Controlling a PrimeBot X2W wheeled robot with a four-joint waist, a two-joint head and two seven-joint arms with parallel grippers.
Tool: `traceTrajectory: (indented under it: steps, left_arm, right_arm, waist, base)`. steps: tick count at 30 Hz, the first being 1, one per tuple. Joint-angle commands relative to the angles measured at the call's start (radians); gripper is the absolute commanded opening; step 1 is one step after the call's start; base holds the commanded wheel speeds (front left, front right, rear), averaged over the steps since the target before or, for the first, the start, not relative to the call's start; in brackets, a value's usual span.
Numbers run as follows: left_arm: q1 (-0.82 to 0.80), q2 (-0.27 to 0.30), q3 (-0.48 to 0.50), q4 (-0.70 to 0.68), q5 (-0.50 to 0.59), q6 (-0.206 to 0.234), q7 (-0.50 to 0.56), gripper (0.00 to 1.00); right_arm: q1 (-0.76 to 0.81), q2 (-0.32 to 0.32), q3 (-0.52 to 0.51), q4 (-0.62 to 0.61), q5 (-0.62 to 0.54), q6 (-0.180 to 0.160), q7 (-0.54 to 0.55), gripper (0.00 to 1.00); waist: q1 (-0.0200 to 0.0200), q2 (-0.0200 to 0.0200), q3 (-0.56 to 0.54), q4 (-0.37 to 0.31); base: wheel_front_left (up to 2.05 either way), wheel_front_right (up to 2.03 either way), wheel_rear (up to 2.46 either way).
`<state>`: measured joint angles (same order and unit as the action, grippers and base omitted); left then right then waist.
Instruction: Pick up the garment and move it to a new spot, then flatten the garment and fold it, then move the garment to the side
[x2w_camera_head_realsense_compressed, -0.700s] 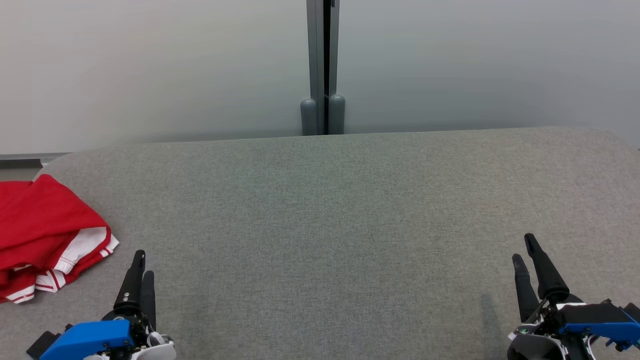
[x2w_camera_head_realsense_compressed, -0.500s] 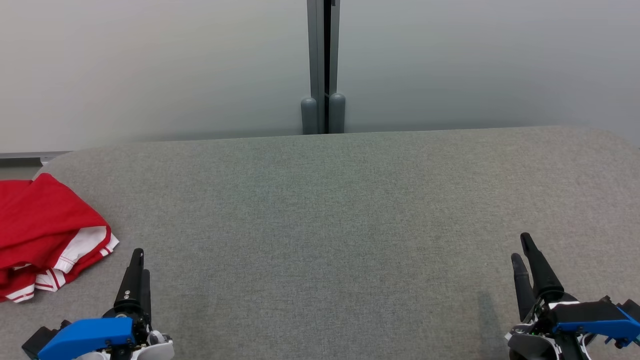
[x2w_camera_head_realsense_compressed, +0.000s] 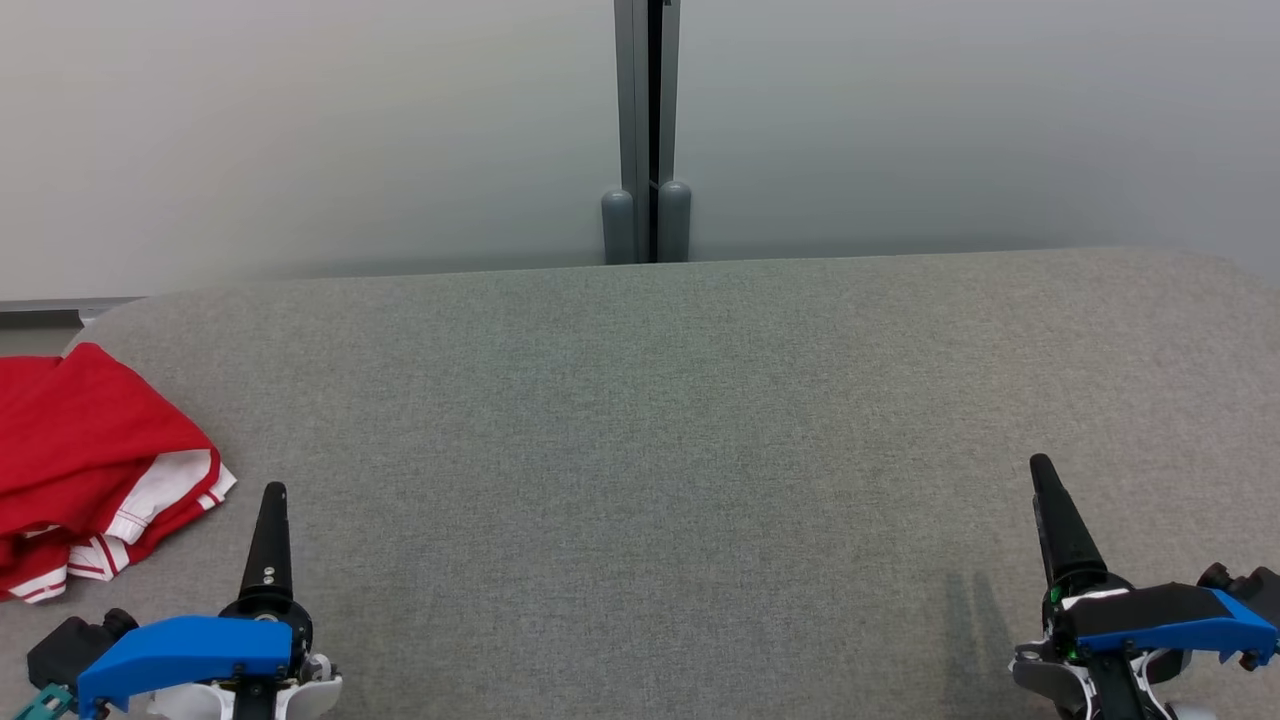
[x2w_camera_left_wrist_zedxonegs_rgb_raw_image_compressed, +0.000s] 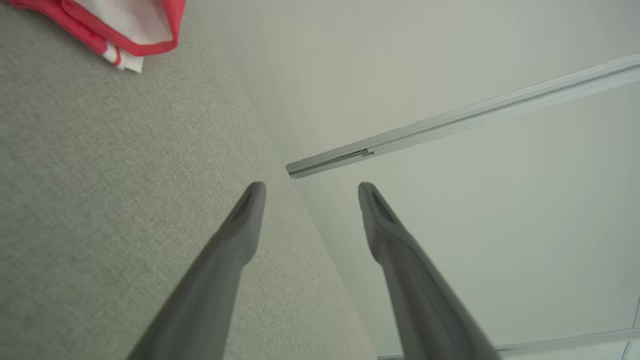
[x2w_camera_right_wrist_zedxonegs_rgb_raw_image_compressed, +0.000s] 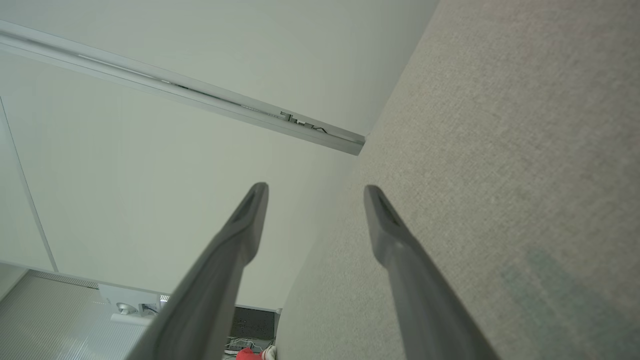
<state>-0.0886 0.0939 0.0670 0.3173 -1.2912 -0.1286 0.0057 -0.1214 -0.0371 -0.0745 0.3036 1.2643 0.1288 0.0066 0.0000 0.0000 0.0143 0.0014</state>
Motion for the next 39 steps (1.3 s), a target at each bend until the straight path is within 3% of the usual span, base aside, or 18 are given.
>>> traceTrajectory:
  steps: [1, 22, 39]
  left_arm:
    - [-0.035, 0.015, -0.006, -0.007, 0.049, -0.001, -0.012, 1.00]
    - [-0.047, 0.045, -0.041, 0.010, 0.410, -0.001, -0.088, 1.00]
    - [-0.050, 0.063, -0.078, 0.039, 0.633, -0.002, -0.136, 1.00]
  right_arm:
    - [-0.037, -0.006, 0.000, -0.007, -0.048, 0.001, -0.012, 1.00]
    - [-0.070, -0.010, 0.019, 0.032, -0.421, 0.001, -0.089, 1.00]
    - [-0.073, -0.012, 0.015, 0.049, -0.670, 0.002, -0.137, 1.00]
  waist:
    - [0.0000, 0.0000, 0.001, 0.000]
    - [0.0000, 0.0000, 0.012, -0.002]
    - [0.0000, 0.0000, 0.012, -0.003]
  base:
    - [0.00, 0.00, 0.00]
    - [0.00, 0.00, 0.00]
    - [0.00, 0.00, 0.00]
